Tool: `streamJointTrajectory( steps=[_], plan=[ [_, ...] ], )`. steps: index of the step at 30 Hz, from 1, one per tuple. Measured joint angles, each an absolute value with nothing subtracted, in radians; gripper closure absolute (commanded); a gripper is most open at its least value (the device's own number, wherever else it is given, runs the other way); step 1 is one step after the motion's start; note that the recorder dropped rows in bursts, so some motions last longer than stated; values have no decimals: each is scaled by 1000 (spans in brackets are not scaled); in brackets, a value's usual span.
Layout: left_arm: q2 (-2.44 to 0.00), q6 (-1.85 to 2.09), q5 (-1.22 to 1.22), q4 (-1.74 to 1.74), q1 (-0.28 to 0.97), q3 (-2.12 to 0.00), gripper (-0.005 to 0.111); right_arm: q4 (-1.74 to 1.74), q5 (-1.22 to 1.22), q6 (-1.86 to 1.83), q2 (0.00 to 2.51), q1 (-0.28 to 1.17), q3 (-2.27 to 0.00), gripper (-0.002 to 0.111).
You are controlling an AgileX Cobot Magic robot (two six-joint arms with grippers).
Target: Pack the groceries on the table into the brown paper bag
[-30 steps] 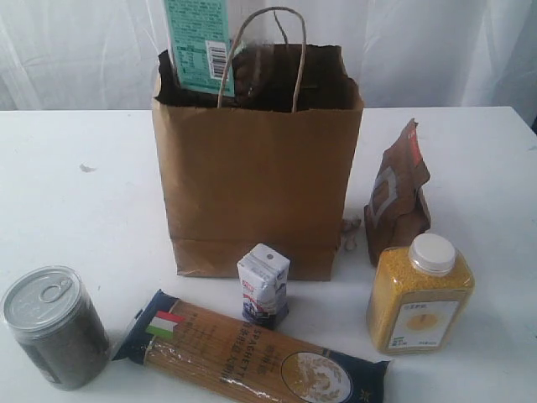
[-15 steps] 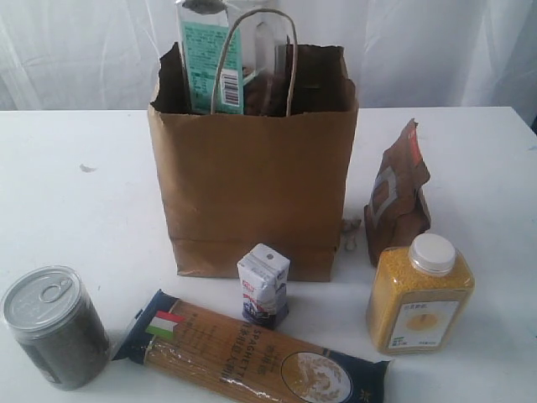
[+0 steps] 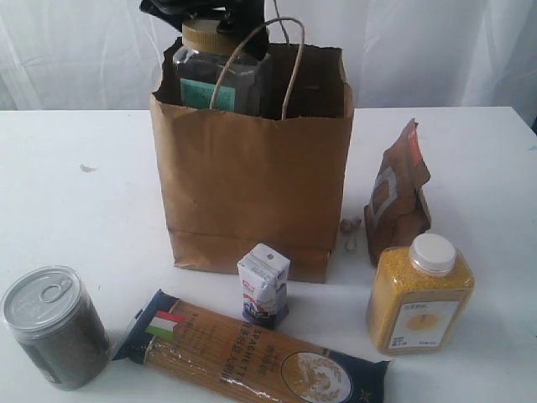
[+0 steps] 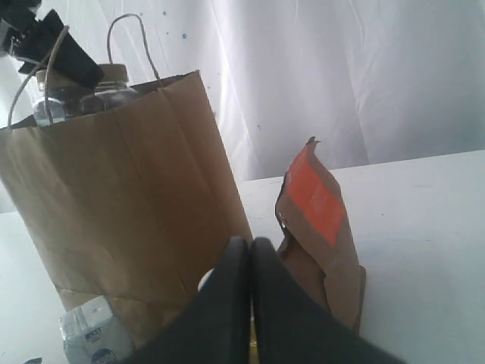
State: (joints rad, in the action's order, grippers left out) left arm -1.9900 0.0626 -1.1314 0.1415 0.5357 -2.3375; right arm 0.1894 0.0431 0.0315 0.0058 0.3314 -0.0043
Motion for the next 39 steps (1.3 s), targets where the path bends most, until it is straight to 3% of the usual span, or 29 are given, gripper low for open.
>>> streamJointTrajectory(
  steps=[14,20,30,34,38,39],
  plan=[
    [-1883,54,-1121,132,548,-2090,107,189,43,31,6,331,-4,108],
    [-1830,38,-986,130,548,-1901,107,189,43,31,6,331,-4,108],
    [-1819,14,-886,99,548,-1805,104,189,43,31,6,331,-4,108],
    [-1814,12,-885,68,548,-1776,77,189,43,31,6,331,-4,108],
    [-1814,7,-882,62,548,-1769,22,189,43,31,6,331,-4,108],
    [-1814,0,-880,62,548,-1769,13,189,43,31,6,331,-4,108]
  ],
)
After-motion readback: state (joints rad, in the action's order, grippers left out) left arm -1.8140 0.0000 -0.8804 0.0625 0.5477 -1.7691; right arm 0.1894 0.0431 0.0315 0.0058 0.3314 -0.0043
